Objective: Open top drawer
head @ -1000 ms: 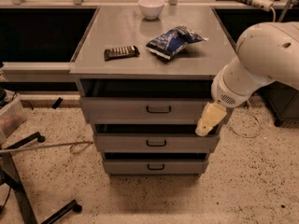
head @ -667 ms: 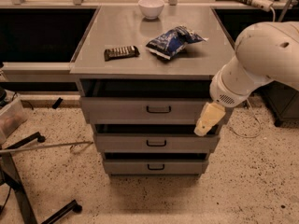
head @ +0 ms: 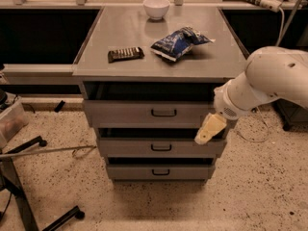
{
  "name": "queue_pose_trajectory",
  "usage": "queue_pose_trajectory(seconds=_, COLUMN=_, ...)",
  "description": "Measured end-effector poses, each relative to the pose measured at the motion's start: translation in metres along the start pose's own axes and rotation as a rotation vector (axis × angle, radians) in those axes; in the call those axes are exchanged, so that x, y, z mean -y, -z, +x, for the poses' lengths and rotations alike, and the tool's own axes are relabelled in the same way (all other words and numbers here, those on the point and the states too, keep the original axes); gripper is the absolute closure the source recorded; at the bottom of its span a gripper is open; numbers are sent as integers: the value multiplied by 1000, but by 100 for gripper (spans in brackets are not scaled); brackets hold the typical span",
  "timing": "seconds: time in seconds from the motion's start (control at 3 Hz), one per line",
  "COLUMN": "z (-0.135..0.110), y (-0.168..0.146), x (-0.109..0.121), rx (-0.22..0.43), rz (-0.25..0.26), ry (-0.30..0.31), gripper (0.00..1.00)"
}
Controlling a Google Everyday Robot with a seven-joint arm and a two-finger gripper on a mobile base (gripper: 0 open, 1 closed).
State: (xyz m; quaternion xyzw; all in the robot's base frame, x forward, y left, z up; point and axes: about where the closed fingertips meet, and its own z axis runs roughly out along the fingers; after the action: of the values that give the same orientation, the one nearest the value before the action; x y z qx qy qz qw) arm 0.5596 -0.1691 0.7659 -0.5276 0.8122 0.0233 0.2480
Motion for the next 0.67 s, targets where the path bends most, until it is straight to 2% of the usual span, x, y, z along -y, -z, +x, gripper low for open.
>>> queue_pose_trajectory(seconds=0.33, z=-7, y=-40, x=1, rx=86, rz=-29, ry=14, gripper=0)
queue_pose_trajectory(seconds=0.67, z=-22, y=-85, x=10, rx=182, rz=-12, ry=20, gripper=0)
